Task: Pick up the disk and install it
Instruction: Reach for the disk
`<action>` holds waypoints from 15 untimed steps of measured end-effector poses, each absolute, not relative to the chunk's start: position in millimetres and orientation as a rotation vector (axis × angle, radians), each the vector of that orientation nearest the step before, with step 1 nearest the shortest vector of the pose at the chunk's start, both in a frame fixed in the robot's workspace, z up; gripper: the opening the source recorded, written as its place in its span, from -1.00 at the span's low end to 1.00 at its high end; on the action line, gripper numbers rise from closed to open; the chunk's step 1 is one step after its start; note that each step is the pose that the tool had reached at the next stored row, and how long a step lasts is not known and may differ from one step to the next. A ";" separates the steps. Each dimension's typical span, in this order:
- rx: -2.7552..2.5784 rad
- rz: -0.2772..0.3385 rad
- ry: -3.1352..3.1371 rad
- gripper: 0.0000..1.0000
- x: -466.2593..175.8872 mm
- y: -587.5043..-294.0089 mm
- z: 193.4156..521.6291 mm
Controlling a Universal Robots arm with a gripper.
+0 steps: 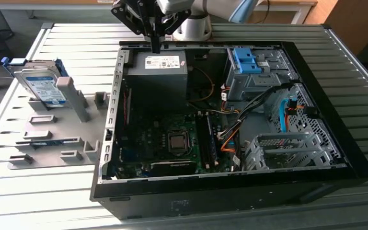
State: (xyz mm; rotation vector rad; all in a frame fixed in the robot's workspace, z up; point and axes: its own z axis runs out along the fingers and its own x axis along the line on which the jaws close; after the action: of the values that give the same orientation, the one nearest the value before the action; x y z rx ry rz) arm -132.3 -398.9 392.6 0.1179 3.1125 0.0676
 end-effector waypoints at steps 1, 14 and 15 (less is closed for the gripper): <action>0.118 0.068 3.113 -0.79 -133.8 -398.9 392.1; 0.118 0.068 3.113 -0.79 -136.2 -398.9 391.3; 0.118 0.068 3.113 -0.79 -136.3 -398.9 391.3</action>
State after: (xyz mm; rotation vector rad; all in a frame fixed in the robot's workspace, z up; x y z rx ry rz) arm -136.3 -398.9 391.3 0.1179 3.1125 0.0677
